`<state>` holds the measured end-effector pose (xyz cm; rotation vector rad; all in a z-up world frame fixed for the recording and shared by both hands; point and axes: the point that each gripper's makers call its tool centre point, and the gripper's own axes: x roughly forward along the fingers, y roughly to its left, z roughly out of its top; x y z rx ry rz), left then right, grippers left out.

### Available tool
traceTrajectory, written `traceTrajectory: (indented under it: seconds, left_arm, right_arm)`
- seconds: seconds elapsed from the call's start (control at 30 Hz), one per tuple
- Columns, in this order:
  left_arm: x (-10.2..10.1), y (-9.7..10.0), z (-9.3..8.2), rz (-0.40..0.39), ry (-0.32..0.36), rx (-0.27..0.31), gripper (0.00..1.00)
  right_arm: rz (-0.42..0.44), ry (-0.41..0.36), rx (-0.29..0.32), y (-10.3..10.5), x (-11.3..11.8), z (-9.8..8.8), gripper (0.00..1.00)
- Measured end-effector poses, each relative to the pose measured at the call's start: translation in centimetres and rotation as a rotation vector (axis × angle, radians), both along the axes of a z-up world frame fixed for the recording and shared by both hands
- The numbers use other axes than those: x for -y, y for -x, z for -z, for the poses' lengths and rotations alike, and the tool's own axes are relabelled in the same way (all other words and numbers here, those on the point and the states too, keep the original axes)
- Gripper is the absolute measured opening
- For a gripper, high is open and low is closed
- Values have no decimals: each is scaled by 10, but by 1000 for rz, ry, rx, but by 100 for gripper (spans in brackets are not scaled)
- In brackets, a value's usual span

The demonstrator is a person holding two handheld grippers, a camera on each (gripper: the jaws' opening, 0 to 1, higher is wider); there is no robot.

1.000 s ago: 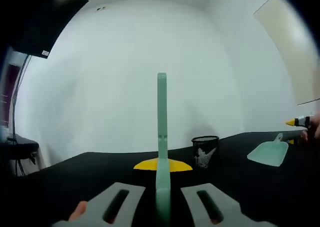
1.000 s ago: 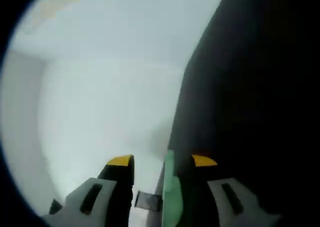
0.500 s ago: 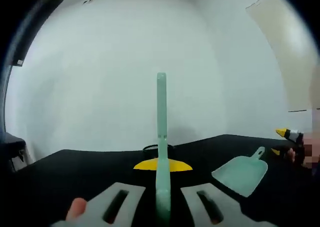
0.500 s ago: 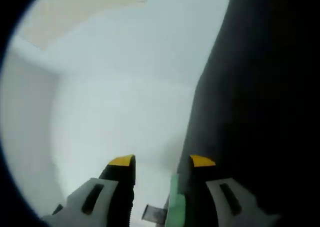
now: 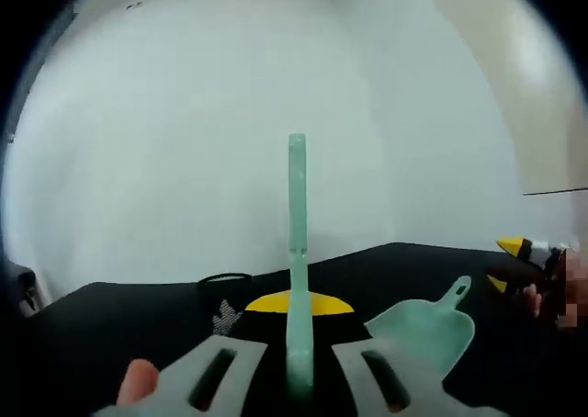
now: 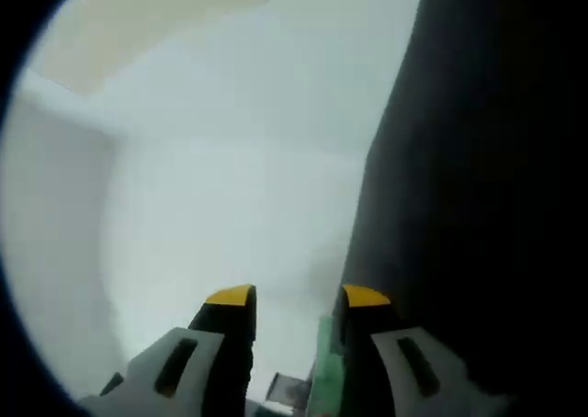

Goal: Pick up the broom and sweep the trash on the tabletop into the dustpan.

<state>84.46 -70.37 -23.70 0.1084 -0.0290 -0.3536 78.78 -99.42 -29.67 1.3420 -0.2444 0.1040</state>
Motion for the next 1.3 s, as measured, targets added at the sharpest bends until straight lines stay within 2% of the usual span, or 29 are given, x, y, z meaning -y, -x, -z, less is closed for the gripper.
traceTrajectory:
  seconds: [0.23, 0.33, 0.5, 0.6, 0.7, 0.83, 0.97, 1.03, 1.1, 1.23, 1.3]
  left_arm:
    - [45, -3, 9, 56, -55, -3, 0]
    - [61, -5, 10, 80, -39, -5, 0]
    - [75, -9, 11, 89, -13, -10, 0]
    - [82, -13, 16, 72, -36, -23, 0]
    - [89, -14, 24, 56, -147, -20, 0]
    - [107, -6, 30, 88, -258, 0, 0]
    - [127, 0, 36, 127, -424, 33, 0]
    - [131, 1, 40, 122, -540, 55, 0]
    - [135, 2, 48, 127, -615, 46, 0]
    - [137, -2, 57, 147, -635, 17, 1]
    - [141, -1, 64, 189, -596, -35, 1]
  right_arm:
    - [-6, 12, -5, -2, -1, 1, 36]
    - [-7, 18, -7, -2, -2, 2, 36]
    - [-8, 19, -8, -3, -1, 2, 36]
    - [-9, 19, -9, -3, 0, 3, 36]
    - [-13, 23, -9, -3, -1, 3, 36]
    - [-17, 26, -9, -4, -1, 3, 35]
    - [-21, 24, -5, -4, 0, 3, 35]
    - [-21, 23, -3, -4, 0, 3, 35]
    - [-24, 24, -3, -3, -1, 3, 35]
    - [-34, 30, -7, -4, -3, 3, 35]
    - [-36, 30, -6, -4, -3, 3, 35]
